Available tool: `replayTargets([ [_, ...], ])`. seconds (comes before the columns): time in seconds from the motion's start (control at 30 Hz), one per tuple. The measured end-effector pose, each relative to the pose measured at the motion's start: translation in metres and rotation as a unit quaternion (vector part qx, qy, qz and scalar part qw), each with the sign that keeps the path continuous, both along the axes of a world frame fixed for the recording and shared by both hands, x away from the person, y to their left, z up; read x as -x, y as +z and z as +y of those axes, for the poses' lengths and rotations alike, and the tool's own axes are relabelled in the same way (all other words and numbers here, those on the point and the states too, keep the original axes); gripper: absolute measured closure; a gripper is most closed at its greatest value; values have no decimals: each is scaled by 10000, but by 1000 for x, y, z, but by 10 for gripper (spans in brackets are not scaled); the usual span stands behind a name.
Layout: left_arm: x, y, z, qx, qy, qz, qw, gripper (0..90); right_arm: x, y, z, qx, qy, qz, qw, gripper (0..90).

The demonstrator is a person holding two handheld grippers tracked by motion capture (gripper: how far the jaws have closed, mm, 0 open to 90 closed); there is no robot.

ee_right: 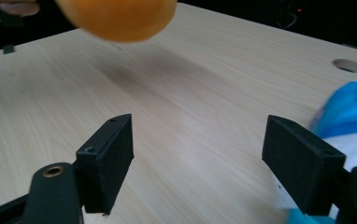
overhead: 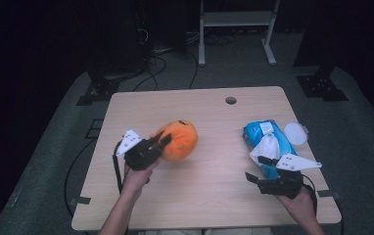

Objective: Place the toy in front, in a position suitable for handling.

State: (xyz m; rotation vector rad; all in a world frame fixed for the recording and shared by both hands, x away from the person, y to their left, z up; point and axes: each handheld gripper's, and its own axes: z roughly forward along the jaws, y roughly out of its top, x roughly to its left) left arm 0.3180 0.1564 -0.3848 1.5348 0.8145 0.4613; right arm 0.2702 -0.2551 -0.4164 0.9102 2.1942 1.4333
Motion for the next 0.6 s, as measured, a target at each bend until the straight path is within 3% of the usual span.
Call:
replayTargets([
  [0.1,8,-7,-23,-171,-404,26,9990,734,1,1,-10,-21,-170,-40,9998,238],
  [0.2,17,-22,-44,-297,-800,148,9962,732,1,2,-20,-53,-324,-78,9994,238],
  [0.23,20,-29,-50,-346,-952,234,9946,730,0,1,-22,-81,-372,-74,9992,239],
  [0.3,27,-48,-61,-786,-1243,355,9885,714,-1,-1,-25,-93,-431,-45,9990,238],
  [0.33,31,-59,-63,-877,-1344,377,9863,704,-1,-2,-26,-22,-475,-52,9989,238],
  [0.4,36,-68,-59,-662,-1350,348,9880,693,-2,-4,-27,71,-539,-73,9985,239],
  [0.47,38,-65,-55,-797,-1293,278,9880,643,-3,-4,-28,69,-585,-75,9982,240],
  [0.6,43,-67,-50,-894,-1422,272,9854,565,-7,1,-30,45,-697,-174,9974,240],
])
